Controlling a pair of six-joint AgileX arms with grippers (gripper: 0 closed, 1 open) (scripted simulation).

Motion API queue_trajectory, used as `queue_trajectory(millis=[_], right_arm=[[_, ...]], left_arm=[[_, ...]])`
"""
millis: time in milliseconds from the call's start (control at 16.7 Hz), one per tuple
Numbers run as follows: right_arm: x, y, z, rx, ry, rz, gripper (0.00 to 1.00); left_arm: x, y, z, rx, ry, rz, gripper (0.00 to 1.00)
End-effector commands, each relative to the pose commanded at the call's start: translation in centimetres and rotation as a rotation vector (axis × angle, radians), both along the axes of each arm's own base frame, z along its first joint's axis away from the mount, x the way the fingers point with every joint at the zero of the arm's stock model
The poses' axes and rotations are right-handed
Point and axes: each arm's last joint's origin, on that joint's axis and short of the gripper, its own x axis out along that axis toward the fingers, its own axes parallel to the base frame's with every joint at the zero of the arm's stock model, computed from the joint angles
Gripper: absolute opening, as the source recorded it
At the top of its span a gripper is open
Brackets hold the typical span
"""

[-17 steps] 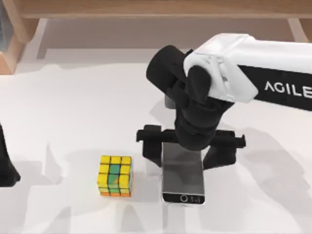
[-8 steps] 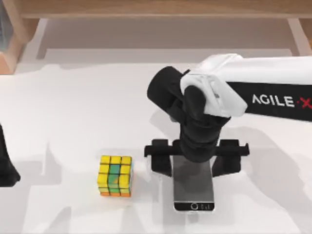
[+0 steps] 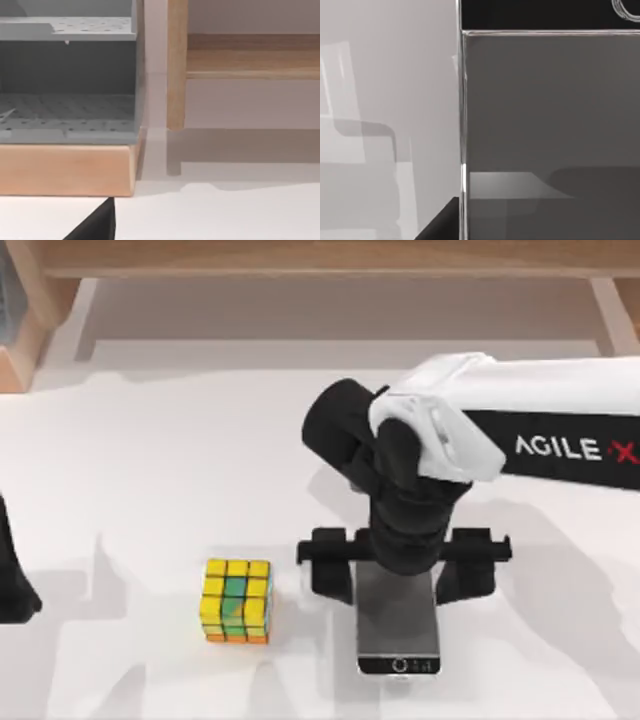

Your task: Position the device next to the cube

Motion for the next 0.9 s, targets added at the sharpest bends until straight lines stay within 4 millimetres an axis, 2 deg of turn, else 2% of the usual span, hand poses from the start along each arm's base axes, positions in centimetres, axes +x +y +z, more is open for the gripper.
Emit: queue_trajectory(millis=[540, 900], right_arm=[[0.00, 0.00, 0.00, 0.000, 0.000, 0.000, 0.98], [0.00, 0.00, 0.00, 0.000, 0.000, 0.000, 1.00]], left_arm=[[0.00, 0.00, 0.00, 0.000, 0.000, 0.000, 1.00], [0.00, 0.00, 0.00, 0.000, 0.000, 0.000, 1.00]])
